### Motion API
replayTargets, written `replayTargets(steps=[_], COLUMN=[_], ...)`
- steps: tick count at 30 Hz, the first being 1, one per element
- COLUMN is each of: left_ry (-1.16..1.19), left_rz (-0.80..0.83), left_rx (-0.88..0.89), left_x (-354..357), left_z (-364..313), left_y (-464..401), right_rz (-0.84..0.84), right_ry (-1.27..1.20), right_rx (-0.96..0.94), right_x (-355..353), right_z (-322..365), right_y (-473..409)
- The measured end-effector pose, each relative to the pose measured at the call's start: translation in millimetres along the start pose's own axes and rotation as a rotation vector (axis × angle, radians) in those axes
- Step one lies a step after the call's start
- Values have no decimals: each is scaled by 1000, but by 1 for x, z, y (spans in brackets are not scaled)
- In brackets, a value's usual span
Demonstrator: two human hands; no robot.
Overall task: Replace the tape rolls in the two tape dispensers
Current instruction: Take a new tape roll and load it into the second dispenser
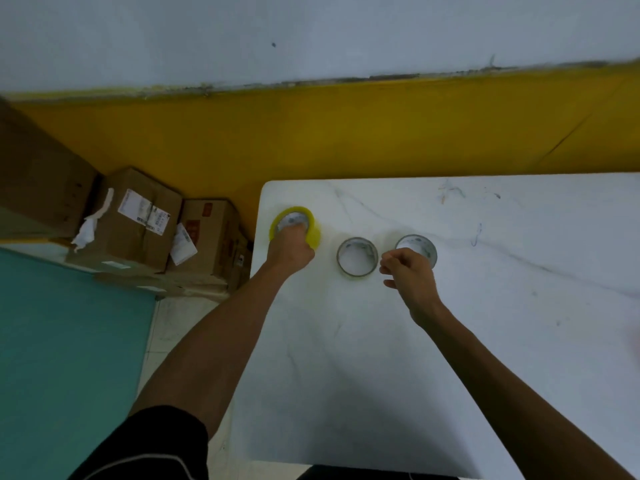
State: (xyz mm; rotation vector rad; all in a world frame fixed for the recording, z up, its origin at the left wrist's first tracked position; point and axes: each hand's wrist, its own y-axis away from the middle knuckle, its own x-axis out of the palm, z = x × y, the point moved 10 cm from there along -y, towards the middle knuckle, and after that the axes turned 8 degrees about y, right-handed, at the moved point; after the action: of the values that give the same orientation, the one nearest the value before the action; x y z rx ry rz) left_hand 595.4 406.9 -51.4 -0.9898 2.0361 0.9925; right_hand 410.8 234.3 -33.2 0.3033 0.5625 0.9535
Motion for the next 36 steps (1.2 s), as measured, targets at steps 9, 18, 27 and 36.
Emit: replayTargets(steps=[9,18,27,36], left_ry=[617,1016,933,862], left_rz=[-20,49,66,163], left_rx=[-53,-105,-150,-6], left_x=[-36,-15,-3,-1], left_z=[-26,-62,-66,-146], left_y=[45,78,84,85], right_rz=[-64,-75,-99,-257], right_ry=[-112,40,-4,-150], right_rx=[-153,-281,-202,-235], right_x=[7,15,8,-64], right_z=[68,81,56,59], right_y=[10,18,15,32])
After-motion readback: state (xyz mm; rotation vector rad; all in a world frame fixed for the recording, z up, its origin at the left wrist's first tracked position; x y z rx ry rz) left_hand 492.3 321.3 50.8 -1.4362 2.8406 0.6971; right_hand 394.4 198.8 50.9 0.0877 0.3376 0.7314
